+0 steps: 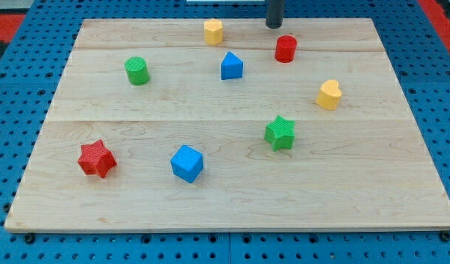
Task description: Touch the right of the yellow heart
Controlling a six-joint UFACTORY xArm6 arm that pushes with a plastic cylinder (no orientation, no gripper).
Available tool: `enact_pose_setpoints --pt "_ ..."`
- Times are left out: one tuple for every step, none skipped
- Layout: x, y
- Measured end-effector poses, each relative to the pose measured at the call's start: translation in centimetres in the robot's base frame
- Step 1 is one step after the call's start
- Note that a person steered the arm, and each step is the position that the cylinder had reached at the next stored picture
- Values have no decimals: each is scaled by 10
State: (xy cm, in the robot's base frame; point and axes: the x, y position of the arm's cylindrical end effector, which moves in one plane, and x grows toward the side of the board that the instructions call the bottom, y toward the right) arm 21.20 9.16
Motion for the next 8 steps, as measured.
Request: enact_pose_setpoints --pt "66 7" --pt "72 8" --pt "153 28" --pt "165 29" --pt "162 29" --pt "144 36" --pt "125 67" --pt "111 95"
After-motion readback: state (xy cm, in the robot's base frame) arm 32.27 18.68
